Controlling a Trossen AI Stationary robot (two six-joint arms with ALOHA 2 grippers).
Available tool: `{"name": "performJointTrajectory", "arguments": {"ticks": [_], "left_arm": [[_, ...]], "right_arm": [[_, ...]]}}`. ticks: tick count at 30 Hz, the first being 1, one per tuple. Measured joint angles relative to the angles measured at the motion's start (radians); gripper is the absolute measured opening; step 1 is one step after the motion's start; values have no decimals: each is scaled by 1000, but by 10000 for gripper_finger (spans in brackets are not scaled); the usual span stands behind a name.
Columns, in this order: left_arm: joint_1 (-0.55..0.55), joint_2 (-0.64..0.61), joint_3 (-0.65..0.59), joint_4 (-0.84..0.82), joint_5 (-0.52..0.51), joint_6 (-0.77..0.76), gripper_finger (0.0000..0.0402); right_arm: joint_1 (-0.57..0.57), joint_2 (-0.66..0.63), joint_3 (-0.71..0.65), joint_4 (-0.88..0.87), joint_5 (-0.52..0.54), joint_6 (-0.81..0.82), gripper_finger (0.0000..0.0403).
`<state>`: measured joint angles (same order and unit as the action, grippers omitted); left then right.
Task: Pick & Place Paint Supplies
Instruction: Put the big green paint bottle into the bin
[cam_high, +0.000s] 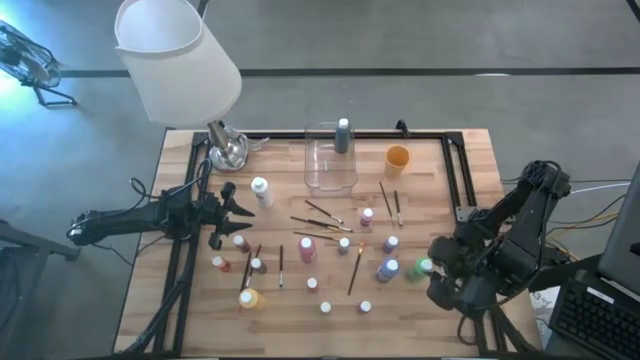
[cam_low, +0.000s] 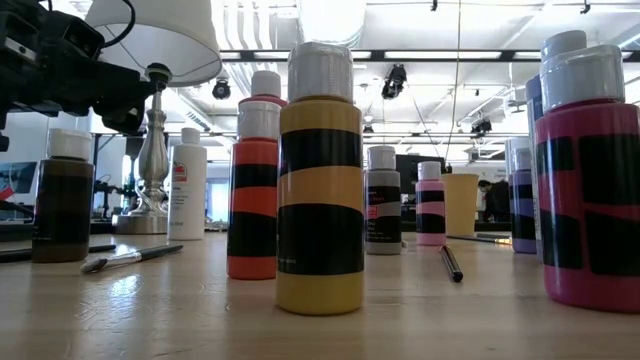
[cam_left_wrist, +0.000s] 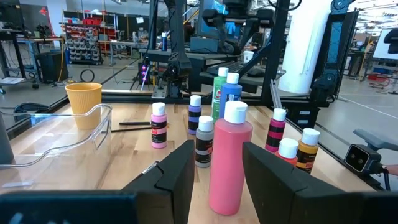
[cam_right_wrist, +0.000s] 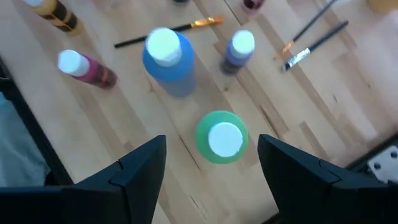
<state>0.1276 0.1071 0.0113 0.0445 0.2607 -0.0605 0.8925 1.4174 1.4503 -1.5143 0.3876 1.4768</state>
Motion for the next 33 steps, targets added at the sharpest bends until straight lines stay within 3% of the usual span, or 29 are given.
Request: {"name": "performJointTrajectory", "arguments": {"ticks": [17,33], "left_arm": [[0,0,0,0,0,0,140],[0,0,0,0,0,0,140]], "right_arm": [[0,-1,-110,11,-29,133,222],[0,-1,-180,75,-21,147,240]]}}
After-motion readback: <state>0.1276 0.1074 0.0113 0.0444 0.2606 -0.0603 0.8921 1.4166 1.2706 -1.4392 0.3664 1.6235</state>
